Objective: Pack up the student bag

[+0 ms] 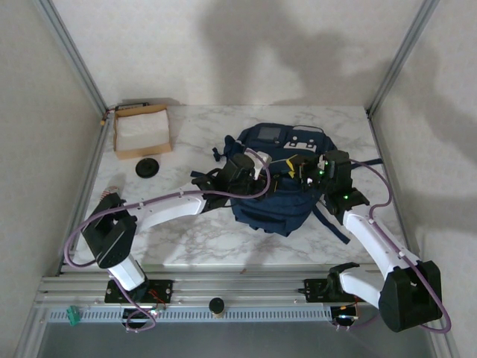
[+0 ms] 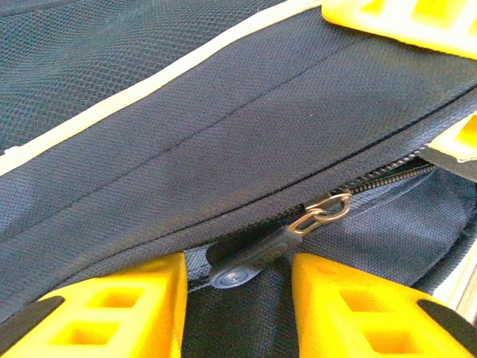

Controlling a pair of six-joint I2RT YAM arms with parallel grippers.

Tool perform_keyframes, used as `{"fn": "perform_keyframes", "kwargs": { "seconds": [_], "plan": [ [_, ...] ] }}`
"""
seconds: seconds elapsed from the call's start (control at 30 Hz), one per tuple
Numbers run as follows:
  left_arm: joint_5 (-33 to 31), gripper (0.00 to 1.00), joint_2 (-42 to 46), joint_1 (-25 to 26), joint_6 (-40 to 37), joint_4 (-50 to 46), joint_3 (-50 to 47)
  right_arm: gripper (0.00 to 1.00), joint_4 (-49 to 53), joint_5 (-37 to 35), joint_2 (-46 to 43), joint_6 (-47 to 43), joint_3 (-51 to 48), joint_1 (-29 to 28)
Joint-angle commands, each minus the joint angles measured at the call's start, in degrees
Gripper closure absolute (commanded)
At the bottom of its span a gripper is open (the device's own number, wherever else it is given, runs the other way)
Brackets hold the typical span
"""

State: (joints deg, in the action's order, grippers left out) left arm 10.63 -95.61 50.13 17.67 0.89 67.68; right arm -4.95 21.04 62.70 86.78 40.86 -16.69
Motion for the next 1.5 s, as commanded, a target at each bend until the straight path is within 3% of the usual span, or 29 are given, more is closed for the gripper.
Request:
{"fn": "perform_keyframes", "kwargs": {
  "seconds": [0.0, 0.13, 0.23, 0.37, 0.8, 1.03, 1.27, 1.47],
  "plan": [
    [3.4, 0.69, -1.8, 0.5, -2.7, 5.7, 3.8, 1.0, -6.7, 4.8, -0.8, -0.3, 0.5, -0.9],
    [4.1, 0.75, -2.5, 0.5, -2.9, 6.3, 4.2, 1.0, -5.8, 4.7, -1.0, -1.1, 0.4, -0.5],
    [5.1, 0.87, -1.9, 0.5, -3.5, 6.6, 2.8, 1.0, -5.2, 5.1, -1.2, -1.9, 0.3, 0.7],
    [0.4, 1.0, -0.5, 0.4, -3.5, 5.0, 1.0, 1.0, -2.4, 6.3, -1.3, -4.1, 1.6, 2.0],
    [-9.0, 1.0, 5.2, -0.8, -0.7, 1.6, -6.7, 1.0, 2.0, 13.9, -1.8, -8.7, 3.5, 6.8],
    [-11.8, 1.0, 10.0, -5.7, 0.9, -0.8, -13.7, 1.0, 3.7, 19.9, -1.3, -10.7, 5.2, 10.3],
    [-13.8, 1.0, 11.3, -12.0, 2.8, -0.2, -15.8, 1.0, 8.0, 28.8, 1.6, -19.1, 9.2, 16.5],
    [-12.9, 1.0, 7.0, -13.4, 4.0, 5.9, -14.3, 1.0, 12.9, 36.0, 4.9, -28.3, 12.7, 20.8]
  ]
}}
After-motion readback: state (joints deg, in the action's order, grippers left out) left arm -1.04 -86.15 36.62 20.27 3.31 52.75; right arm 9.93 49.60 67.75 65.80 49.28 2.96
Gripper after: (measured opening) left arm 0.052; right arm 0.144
